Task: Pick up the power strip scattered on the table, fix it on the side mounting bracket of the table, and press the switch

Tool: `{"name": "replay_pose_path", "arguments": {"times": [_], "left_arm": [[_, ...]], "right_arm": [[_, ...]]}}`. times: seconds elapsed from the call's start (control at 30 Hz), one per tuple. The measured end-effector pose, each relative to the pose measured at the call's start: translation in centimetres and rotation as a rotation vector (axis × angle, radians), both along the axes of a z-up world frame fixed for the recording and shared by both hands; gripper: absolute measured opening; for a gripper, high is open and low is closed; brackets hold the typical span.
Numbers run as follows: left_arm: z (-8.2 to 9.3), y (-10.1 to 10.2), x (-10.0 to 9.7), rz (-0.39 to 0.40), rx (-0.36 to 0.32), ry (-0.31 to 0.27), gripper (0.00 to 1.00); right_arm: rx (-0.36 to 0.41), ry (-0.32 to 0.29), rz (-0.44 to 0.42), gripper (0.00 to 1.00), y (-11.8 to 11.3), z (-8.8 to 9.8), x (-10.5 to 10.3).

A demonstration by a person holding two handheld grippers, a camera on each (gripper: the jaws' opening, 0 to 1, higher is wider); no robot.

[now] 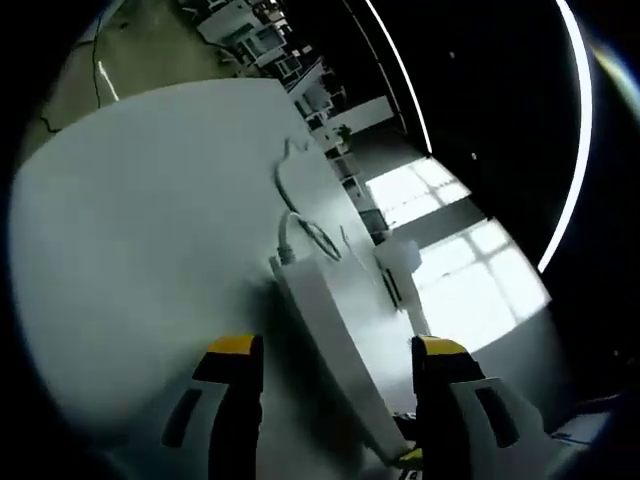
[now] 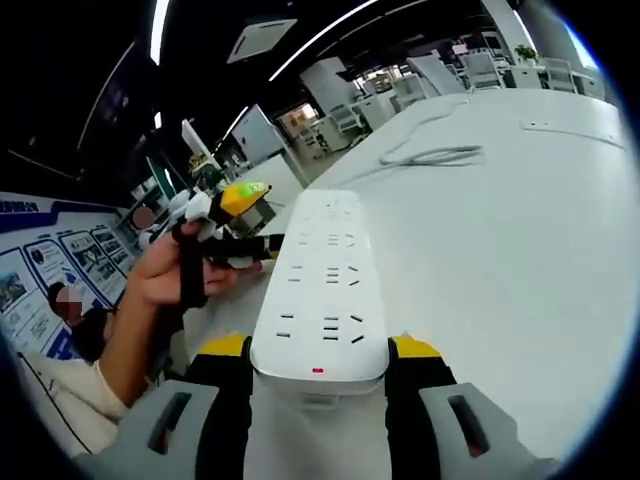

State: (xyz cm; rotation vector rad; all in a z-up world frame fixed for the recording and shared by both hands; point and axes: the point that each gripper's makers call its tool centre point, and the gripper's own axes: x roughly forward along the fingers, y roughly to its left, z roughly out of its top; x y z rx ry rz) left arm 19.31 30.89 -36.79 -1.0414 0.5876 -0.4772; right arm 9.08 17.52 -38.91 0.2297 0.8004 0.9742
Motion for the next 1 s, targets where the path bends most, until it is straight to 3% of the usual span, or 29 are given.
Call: {"name": "replay_pose_path", "arguments": {"times": [0.13, 0.27, 0.6, 0.8, 1.0], "left_arm": [[-0.2, -0.8, -0.6, -0.001, 0.0, 0.006, 0.64], [-0.2, -0.7, -0.2, -0.005, -0.016, 0.006, 0.63], [-0.3, -2.6, 0.0, -0.025, 0.001, 0.021, 0.62], [-0.6, -2.0, 1.3, -0.029, -0.003, 0.036, 0.59], [-0.8, -2.8, 0.4, -0.03, -0.001, 0.049, 0.54]], "right_arm": [[0.004, 0.004, -0.001, 0.48, 0.1, 0.0, -0.1], [0.012, 0.009, -0.004, 0.48, 0.3, 0.0, -0.2], [0.017, 0.011, 0.002, 0.47, 0.8, 0.0, -0.6], [0.012, 0.005, 0.008, 0.47, 0.9, -0.1, -0.8], [0.007, -0.001, 0.015, 0.47, 0.9, -0.1, -0.9]]}}
